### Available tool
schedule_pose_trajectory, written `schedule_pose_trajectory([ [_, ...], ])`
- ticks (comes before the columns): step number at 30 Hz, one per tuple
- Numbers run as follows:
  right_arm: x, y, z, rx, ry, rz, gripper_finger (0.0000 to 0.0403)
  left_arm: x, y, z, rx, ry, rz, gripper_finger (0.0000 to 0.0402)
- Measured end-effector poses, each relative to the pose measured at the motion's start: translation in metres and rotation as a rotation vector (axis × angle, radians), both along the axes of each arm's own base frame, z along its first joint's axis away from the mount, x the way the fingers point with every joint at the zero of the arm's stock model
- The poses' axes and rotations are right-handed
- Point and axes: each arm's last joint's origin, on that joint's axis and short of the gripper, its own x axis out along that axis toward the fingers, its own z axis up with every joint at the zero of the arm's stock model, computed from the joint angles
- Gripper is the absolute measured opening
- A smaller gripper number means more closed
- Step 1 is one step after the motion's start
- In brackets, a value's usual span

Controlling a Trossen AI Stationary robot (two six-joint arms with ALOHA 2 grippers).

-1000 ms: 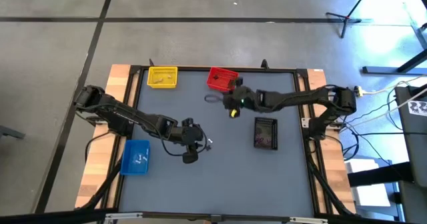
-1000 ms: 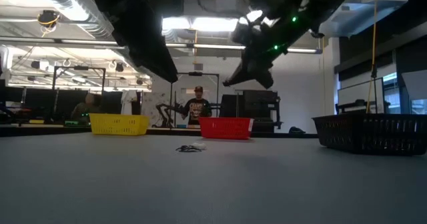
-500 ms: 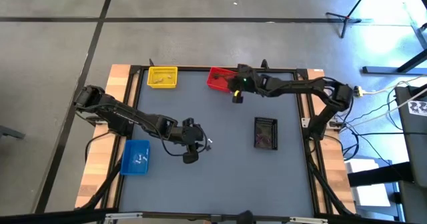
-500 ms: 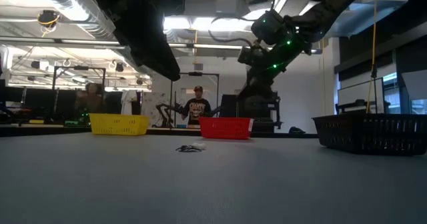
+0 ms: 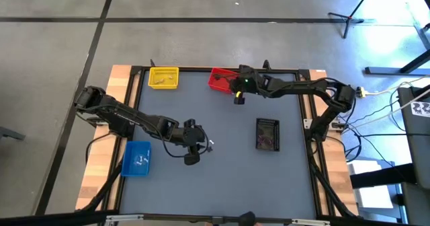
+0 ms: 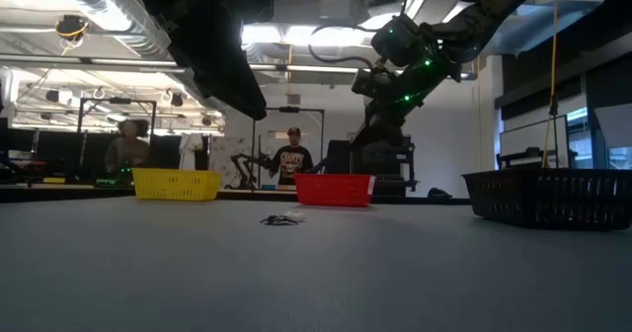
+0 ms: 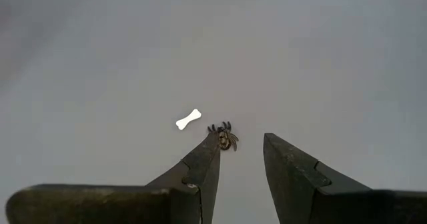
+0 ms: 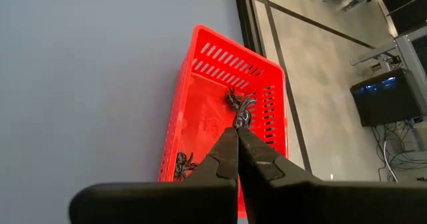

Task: Sort Halloween decoration
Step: Put the black spider toy into the red bin, then put the white bone toy into the blue bin

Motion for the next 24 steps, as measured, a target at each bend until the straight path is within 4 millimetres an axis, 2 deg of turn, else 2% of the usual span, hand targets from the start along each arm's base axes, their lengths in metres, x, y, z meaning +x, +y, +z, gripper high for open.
schedule_pose_trajectory([
  [6,0.0000,0.0000,0.0000,0.000,0.000,0.000,0.0010,0.0000,0.0000,0.0000,0.000,0.000,0.000,0.0108],
  [17,0.0000,0.0000,0.0000,0.000,0.000,0.000,0.0098,0.0002,0.0024,0.0004,0.061,-0.015,0.052,0.0108],
  [20,0.0000,0.0000,0.0000,0.000,0.000,0.000,0.0108,0.0009,0.0036,0.0010,0.083,-0.024,0.056,0.0108],
  [24,0.0000,0.0000,0.0000,0.000,0.000,0.000,0.0110,0.0055,0.0018,0.0039,0.111,-0.070,-0.023,0.0108],
])
